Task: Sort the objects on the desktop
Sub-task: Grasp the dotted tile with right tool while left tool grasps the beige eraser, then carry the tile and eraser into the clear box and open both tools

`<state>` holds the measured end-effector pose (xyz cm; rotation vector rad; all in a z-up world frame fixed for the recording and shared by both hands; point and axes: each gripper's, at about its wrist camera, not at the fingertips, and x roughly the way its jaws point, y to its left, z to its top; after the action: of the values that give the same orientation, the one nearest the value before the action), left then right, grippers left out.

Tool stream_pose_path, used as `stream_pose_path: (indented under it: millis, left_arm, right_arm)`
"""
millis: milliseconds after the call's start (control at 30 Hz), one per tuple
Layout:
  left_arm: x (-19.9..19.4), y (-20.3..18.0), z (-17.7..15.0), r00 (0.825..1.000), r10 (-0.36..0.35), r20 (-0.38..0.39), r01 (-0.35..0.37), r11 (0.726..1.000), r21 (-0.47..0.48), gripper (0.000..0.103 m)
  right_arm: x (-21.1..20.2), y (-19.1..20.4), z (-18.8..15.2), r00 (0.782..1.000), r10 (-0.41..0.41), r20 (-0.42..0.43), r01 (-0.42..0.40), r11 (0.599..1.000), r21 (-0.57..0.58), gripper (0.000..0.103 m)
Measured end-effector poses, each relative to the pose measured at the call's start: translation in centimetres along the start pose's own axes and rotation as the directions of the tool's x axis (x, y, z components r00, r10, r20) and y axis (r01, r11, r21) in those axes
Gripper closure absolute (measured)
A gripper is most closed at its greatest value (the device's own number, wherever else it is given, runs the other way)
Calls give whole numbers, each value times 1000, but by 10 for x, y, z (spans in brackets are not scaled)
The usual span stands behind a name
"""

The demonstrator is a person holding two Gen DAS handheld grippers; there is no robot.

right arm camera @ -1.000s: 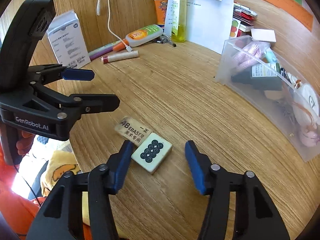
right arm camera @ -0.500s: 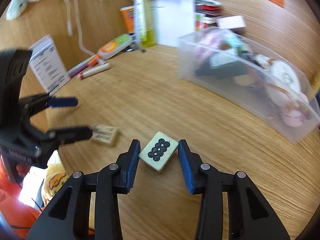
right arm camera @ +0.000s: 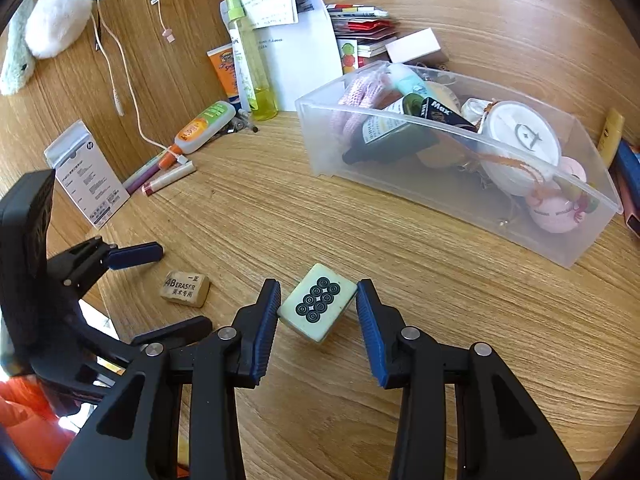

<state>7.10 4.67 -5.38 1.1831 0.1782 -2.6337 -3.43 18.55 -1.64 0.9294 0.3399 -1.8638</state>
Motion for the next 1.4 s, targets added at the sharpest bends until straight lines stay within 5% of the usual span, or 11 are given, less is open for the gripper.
stream_pose_path:
  millis: [133, 433, 767, 1133, 1400]
  left_arm:
    - [-1, -1, -2, 1000, -4, 21, 4, 1000, 7, 9]
    - [-7, 5, 0, 999, 9, 47, -9, 1000, -2, 59]
    - [1, 19, 15, 1000, -8, 11, 9, 997, -76, 59]
    - [-1, 12, 54, 995, -38, 92, 48, 993, -105, 59]
    - [-3, 5, 93, 984, -133, 122, 143, 987, -78, 59]
  right_arm:
    - [-1, -5, 2, 1000, 16, 1, -17, 1000, 16, 67]
    - [-6, -13, 10, 1000, 11, 14, -11, 1000, 20, 67]
    - [-10, -29, 20, 999, 15, 37, -17, 998, 55, 67]
    - [-28, -52, 31, 996, -5, 94, -2, 997, 74, 67]
    - [-37, -75, 31, 991, -25, 128, 9, 992, 125, 67]
